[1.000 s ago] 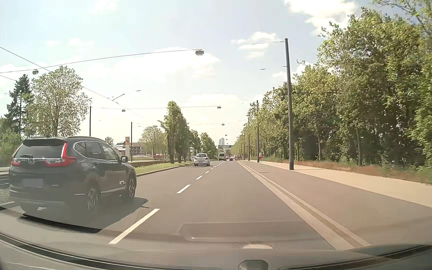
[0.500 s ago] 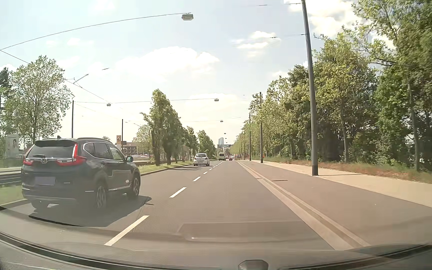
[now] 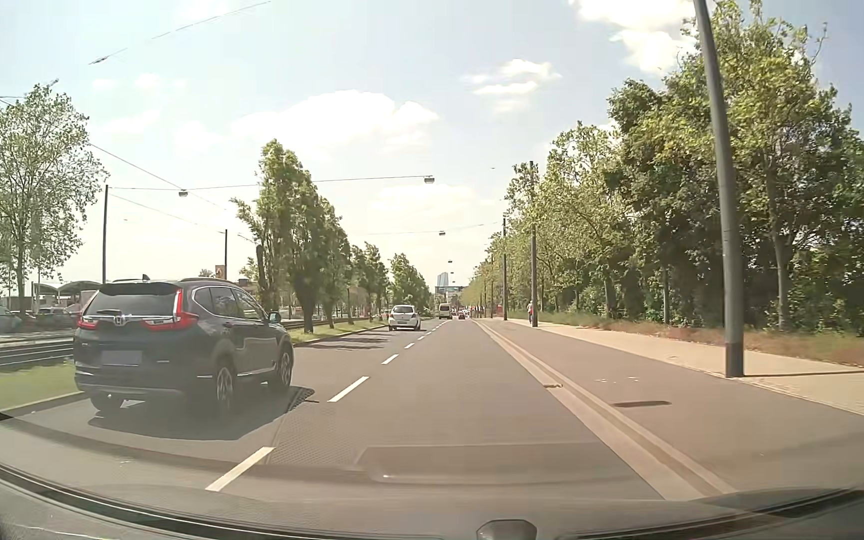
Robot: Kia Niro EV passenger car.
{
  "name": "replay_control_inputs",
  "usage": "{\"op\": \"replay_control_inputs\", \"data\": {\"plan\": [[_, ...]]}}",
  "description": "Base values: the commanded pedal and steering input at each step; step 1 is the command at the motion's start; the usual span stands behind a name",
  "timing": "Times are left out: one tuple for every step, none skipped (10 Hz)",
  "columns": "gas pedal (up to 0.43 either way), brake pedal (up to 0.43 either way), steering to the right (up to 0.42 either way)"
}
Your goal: Follow the waypoints while adhering to traffic rules and regulations
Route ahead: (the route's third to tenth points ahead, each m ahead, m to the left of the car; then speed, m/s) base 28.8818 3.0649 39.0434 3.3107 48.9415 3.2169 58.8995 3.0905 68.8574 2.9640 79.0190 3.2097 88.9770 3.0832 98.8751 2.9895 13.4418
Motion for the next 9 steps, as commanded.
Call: {"op": "replay_control_inputs", "data": {"plan": [[0.059, 0.03, 0.0], [0.067, 0.03, 0.0], [0.067, 0.03, 0.0], [0.067, 0.03, 0.0], [0.067, 0.03, 0.0], [0.067, 0.03, 0.0], [0.067, 0.03, 0.0], [0.087, 0.03, 0.0], [0.098, 0.03, 0.0]]}}
